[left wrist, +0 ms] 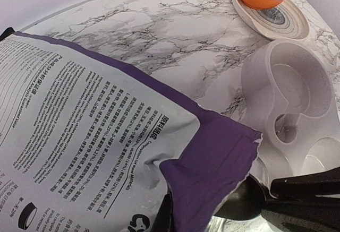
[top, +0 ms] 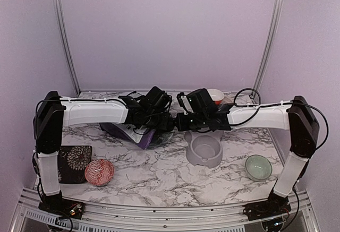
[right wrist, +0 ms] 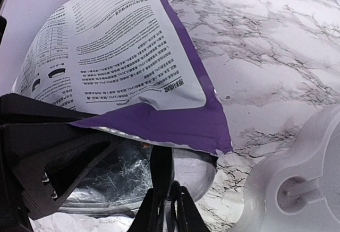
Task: Serve the pet food
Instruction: Collect the pet food from the pet food bag.
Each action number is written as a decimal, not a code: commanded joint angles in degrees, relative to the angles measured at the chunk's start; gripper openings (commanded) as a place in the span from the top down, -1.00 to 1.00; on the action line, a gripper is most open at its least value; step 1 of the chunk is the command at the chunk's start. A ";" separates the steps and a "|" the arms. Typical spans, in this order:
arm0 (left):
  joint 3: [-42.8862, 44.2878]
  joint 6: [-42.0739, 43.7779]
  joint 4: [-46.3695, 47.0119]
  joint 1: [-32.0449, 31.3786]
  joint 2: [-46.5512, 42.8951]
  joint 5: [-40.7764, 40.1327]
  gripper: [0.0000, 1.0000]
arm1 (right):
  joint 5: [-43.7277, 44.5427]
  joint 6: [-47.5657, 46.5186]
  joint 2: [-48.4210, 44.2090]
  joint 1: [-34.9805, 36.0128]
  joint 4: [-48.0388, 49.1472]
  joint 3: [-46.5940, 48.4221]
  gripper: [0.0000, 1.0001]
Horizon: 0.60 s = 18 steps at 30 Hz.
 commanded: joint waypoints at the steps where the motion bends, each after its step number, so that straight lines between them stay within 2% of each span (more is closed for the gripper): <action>1: 3.80 -0.78 3.78 -0.29 -2.16 2.03 1.00 | 9.26 -1.02 1.63 -0.82 -2.29 2.46 1.00; 18: 5.52 -1.92 3.54 -0.29 0.20 2.67 1.00 | 5.44 4.65 7.40 -0.44 -2.93 2.58 1.00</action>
